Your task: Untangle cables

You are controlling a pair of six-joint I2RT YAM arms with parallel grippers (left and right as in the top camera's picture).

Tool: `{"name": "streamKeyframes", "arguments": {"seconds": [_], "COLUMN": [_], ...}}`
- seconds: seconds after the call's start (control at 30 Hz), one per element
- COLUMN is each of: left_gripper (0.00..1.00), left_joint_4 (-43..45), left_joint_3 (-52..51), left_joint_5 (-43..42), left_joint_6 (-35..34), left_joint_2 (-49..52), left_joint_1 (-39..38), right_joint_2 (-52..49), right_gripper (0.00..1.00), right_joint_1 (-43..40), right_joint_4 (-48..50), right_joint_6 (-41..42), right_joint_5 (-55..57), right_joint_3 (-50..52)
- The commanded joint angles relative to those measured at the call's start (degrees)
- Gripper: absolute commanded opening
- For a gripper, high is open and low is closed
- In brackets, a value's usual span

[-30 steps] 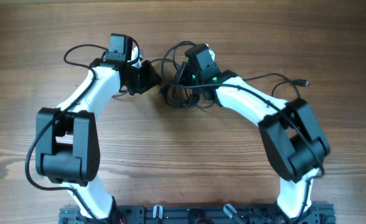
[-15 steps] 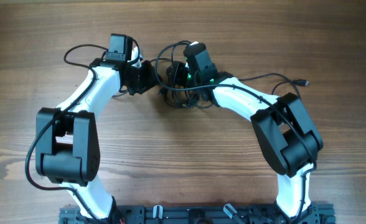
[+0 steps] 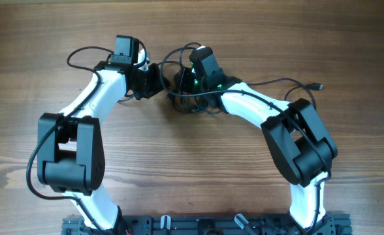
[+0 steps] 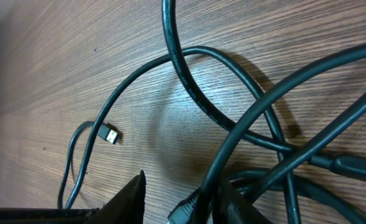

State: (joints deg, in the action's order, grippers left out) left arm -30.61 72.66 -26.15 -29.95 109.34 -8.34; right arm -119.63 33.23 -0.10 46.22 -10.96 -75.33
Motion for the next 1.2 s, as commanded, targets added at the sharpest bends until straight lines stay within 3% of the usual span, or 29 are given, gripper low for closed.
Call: {"name": "streamKeyframes", "arguments": {"seconds": [0.0, 0.13, 0.27, 0.33, 0.53, 0.87, 1.17], "left_gripper": [0.30, 0.30, 0.30, 0.30, 0.30, 0.31, 0.59], "left_joint_4": [-0.22, -0.24, -0.24, -0.24, -0.24, -0.24, -0.20], "left_joint_3": [0.63, 0.63, 0.63, 0.63, 0.63, 0.63, 0.63], "left_joint_5": [0.55, 0.55, 0.55, 0.55, 0.55, 0.52, 0.26], "left_joint_6": [-0.57, -0.57, -0.57, -0.57, -0.57, -0.66, -1.01], "left_joint_2": [0.28, 0.28, 0.28, 0.28, 0.28, 0.28, 0.28], "left_joint_1": [-0.07, -0.07, -0.07, -0.07, -0.07, -0.07, -0.07], "right_joint_2": [-0.94, -0.92, -0.92, -0.90, 4.31, 15.78, 15.82], "right_gripper": [0.21, 0.13, 0.14, 0.04, 0.04, 0.04, 0.04], "right_joint_1": [0.31, 0.31, 0.28, 0.26, -3.43, -9.70, -11.13], "right_joint_4": [-0.70, -3.32, -6.73, -7.63, -2.56, -0.13, 7.96], "right_joint_6": [0.44, 0.46, 0.44, 0.20, -6.86, -9.09, -9.29], "right_joint_5": [-0.57, 2.71, 4.52, 2.36, -16.63, -42.42, -61.00], "right_joint_3": [0.04, 0.04, 0.04, 0.04, 0.02, 0.02, 0.02]}}
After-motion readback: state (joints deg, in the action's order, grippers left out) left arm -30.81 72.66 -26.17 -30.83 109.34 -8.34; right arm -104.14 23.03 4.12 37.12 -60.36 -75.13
